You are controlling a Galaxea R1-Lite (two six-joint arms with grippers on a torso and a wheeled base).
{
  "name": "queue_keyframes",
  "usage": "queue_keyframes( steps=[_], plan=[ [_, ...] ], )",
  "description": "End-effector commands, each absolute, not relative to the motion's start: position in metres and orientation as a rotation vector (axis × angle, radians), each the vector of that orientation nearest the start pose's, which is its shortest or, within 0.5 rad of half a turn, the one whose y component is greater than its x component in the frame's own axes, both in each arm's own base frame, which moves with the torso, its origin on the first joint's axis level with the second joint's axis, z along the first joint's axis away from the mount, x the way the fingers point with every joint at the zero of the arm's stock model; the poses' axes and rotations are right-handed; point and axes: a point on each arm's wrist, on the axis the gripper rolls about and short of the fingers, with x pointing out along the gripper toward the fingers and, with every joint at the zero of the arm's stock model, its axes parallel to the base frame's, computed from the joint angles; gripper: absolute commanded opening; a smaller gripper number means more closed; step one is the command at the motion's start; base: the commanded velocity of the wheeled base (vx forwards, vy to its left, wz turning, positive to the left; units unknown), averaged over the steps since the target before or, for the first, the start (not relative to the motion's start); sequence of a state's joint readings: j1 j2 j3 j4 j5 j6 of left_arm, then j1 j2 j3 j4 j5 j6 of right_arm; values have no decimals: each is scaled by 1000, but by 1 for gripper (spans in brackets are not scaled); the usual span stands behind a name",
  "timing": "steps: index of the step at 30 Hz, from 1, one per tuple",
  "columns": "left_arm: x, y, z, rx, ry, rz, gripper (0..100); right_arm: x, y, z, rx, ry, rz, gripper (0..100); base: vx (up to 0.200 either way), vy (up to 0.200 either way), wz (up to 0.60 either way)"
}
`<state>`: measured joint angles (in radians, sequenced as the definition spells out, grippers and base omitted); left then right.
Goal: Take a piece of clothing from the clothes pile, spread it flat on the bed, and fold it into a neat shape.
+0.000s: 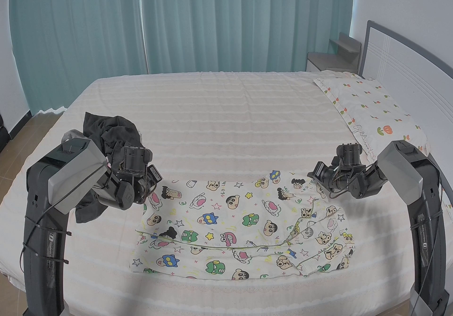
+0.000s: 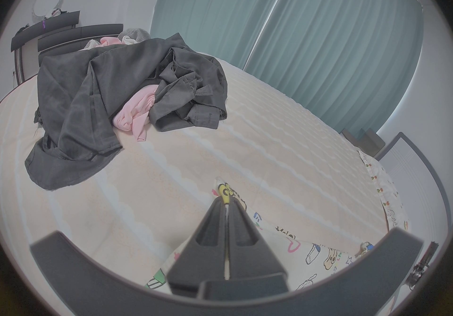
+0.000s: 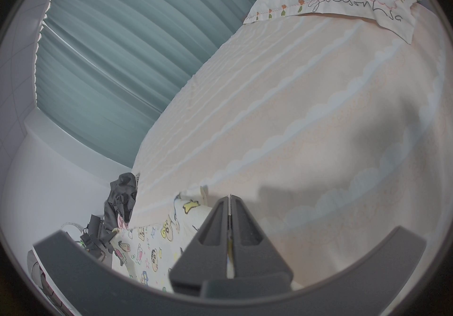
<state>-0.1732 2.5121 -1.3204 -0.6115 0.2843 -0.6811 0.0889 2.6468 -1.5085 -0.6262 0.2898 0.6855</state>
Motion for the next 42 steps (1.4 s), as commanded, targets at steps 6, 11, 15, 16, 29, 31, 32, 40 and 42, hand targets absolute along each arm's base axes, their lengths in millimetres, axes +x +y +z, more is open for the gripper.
queue_keyframes(
  steps=[6, 11, 15, 16, 29, 31, 32, 40, 42],
  plan=[
    [454, -75, -10, -528, 504, 288, 0, 489, 38, -4, 760, 313, 232, 0, 0, 0, 0],
    [453, -76, -11, -527, 506, 287, 0, 487, 39, -7, 754, 287, 246, 0, 0, 0, 0],
    [453, -76, -11, -527, 505, 289, 0, 486, 39, -15, 747, 336, 231, 0, 0, 0, 0],
    [453, -76, -11, -527, 505, 289, 0, 486, 40, -18, 741, 374, 219, 0, 0, 0, 0],
    [452, -75, -13, -526, 514, 292, 0, 493, 44, -54, 626, 456, 220, 100, 0, 0, 0],
    [452, -75, -13, -526, 514, 292, 0, 492, 43, -61, 570, 476, 224, 100, 0, 0, 0],
    [452, -75, -13, -526, 514, 292, 0, 491, 43, -66, 553, 490, 223, 100, 0, 0, 0],
    [453, -76, -11, -526, 508, 288, 0, 489, 45, -76, 426, 498, 279, 100, 0, 0, 0],
    [453, -75, -10, -528, 504, 288, 0, 490, 48, -73, 403, 488, 293, 100, 0, 0, 0]
  ],
)
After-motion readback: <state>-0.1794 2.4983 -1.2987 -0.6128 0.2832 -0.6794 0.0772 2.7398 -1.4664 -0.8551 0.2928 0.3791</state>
